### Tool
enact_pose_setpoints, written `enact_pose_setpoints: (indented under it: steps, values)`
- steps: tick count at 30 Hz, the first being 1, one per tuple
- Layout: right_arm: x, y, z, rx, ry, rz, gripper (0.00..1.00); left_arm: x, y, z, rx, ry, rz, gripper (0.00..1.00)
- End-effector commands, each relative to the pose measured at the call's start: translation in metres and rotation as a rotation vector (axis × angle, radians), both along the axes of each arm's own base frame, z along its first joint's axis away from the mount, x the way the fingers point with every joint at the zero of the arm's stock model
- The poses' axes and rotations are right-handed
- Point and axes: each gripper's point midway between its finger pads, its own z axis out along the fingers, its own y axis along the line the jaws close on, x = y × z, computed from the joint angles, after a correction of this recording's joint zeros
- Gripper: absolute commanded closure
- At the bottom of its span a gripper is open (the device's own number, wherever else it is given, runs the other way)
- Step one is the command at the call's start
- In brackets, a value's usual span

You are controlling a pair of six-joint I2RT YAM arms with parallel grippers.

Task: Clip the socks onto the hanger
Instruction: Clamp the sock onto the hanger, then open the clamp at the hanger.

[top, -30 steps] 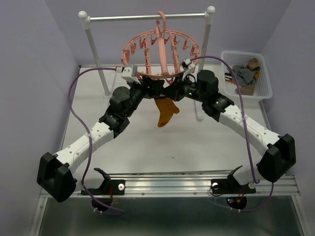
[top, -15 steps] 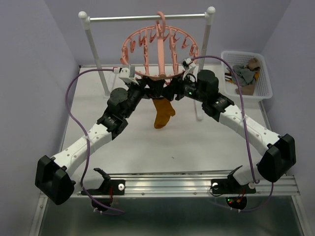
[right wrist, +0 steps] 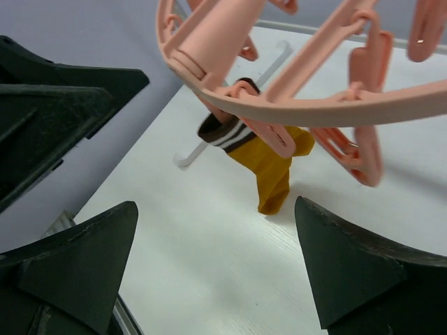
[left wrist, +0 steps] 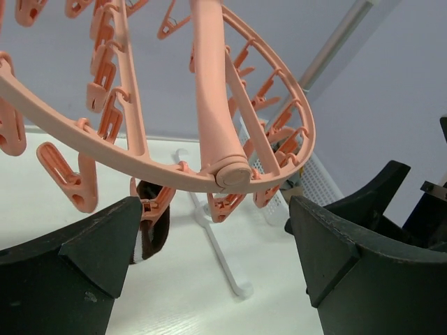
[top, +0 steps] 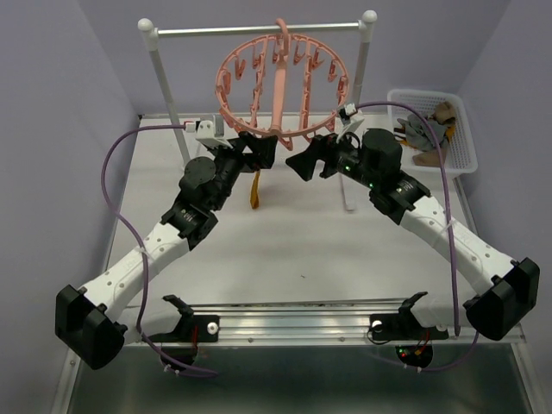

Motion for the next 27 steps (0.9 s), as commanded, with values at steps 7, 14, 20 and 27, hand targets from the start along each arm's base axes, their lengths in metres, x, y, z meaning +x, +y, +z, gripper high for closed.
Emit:
enact_pose_setpoints:
  steps: [7,14,20,27]
  values:
    - [0.013,-0.070,-0.002,-0.148,-0.011,-0.357,0.00,-0.023,0.011,-0.005,0.028,-0.022,-0.025,0.01]
    - [0.036,-0.123,0.005,-0.240,-0.038,-0.602,0.00,-0.047,-0.015,-0.014,0.059,-0.032,-0.183,0.01]
    - [0.057,-0.156,0.019,-0.261,-0.046,-0.712,0.00,-0.061,-0.022,-0.011,0.090,-0.042,-0.200,0.01]
    - [0.078,-0.174,0.030,-0.324,-0.082,-0.773,0.00,-0.060,-0.008,-0.019,0.179,-0.021,-0.132,0.01]
